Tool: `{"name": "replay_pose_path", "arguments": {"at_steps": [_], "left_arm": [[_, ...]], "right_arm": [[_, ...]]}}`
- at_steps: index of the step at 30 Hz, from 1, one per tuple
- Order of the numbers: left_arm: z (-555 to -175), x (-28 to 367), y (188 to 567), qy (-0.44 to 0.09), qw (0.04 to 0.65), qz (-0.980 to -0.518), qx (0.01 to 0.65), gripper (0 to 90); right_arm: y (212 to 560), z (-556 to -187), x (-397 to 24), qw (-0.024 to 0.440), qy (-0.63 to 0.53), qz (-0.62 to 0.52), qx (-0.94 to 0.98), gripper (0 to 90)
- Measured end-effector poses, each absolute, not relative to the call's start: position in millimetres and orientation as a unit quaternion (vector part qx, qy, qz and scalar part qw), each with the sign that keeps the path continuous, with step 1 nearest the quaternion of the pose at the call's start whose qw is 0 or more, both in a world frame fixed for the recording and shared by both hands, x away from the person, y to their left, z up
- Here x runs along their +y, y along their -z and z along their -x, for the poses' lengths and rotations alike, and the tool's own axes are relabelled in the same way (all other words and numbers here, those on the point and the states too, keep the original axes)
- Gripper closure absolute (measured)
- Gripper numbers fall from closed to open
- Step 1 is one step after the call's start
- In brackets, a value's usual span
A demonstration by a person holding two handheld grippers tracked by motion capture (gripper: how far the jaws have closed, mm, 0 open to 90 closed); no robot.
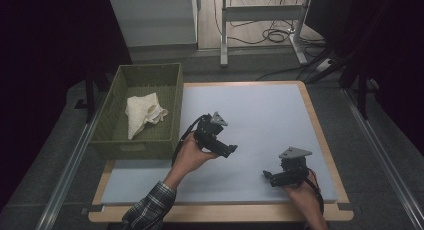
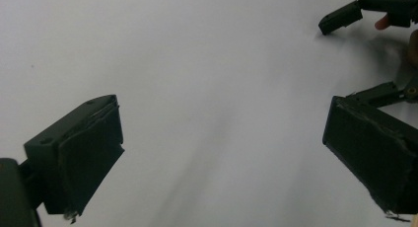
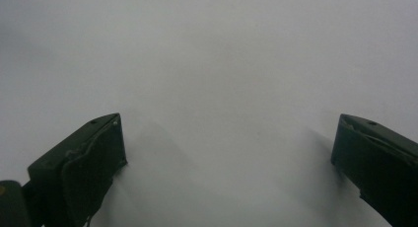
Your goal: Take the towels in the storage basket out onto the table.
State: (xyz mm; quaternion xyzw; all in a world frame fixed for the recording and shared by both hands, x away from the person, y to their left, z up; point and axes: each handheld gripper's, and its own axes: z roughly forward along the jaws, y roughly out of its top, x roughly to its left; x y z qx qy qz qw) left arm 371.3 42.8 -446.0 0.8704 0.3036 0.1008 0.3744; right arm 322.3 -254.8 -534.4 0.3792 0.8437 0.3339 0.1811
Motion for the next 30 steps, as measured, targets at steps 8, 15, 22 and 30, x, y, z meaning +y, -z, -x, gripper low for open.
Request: {"name": "replay_pose_path", "arguments": {"at_steps": [8, 15, 22, 30], "left_arm": [[-383.2, 49.5, 430.0, -0.099, 0.371, -0.868, 0.315, 0.5], [-396.9, 65.3, 418.4, -0.098, 0.371, -0.861, 0.333, 0.0], [-409.9, 77.2, 407.0, -0.111, 0.354, -0.863, 0.343, 0.0], [-424.9, 92.9, 398.6, -0.121, 0.339, -0.86, 0.363, 0.0]], "right_arm": [[534.5, -322.3, -254.7, 0.182, -0.335, -0.379, 0.843, 0.0], [534.5, -322.3, -254.7, 0.181, -0.335, -0.38, 0.843, 0.0], [534.5, -322.3, -254.7, 0.181, -0.335, -0.38, 0.843, 0.0], [534.6, -322.4, -254.7, 0.181, -0.335, -0.38, 0.843, 0.1]]}}
